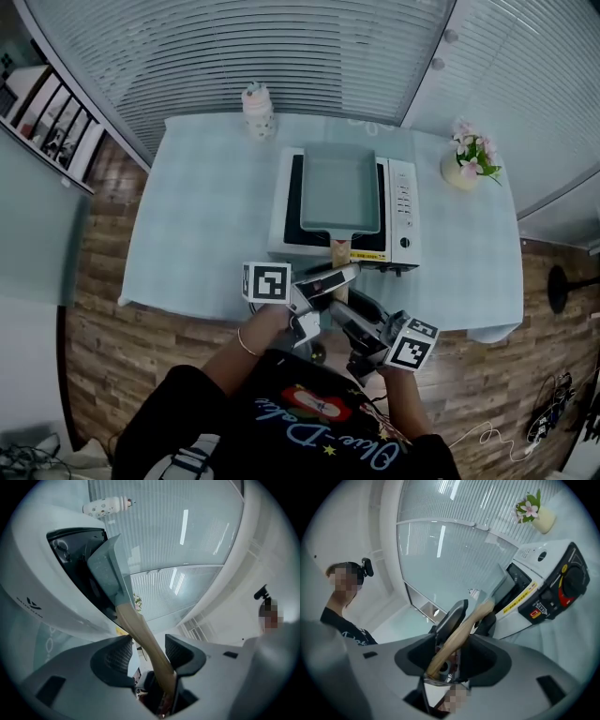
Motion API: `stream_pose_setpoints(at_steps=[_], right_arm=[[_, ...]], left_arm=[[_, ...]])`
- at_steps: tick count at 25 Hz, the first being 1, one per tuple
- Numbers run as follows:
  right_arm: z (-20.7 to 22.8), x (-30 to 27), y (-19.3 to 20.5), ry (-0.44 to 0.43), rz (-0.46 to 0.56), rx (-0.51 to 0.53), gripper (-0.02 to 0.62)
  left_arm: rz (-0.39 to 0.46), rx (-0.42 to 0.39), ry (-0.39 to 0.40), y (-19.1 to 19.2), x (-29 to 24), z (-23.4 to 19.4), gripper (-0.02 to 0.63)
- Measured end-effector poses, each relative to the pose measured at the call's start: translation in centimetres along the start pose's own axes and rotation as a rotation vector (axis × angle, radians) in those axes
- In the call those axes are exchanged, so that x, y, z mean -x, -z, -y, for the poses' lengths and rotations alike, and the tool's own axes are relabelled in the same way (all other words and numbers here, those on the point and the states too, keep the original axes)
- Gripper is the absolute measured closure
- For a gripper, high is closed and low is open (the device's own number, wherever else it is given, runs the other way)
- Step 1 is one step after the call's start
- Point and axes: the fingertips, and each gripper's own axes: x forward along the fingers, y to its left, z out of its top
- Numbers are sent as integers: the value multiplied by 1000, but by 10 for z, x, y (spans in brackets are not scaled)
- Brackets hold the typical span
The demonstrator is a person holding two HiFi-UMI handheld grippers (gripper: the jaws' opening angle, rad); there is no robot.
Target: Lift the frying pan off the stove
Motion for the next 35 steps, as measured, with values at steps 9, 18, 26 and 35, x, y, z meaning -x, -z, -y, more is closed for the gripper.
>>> stream_pose_setpoints(at_steps=[9,18,26,35], right_arm=[[5,-2,3,20,-42,18,392],[9,0,10,42,-56,26,397],[5,-1,12,32,-32,7,399],[-7,-4,16,-5,-7,-24,398]], left_arm=[[22,97,-4,0,0,-3,435],[-29,35,-70,7,1,-6,467],[-54,6,-118,9,5,-5,466],[-84,-10,-169,13,13,2,465]])
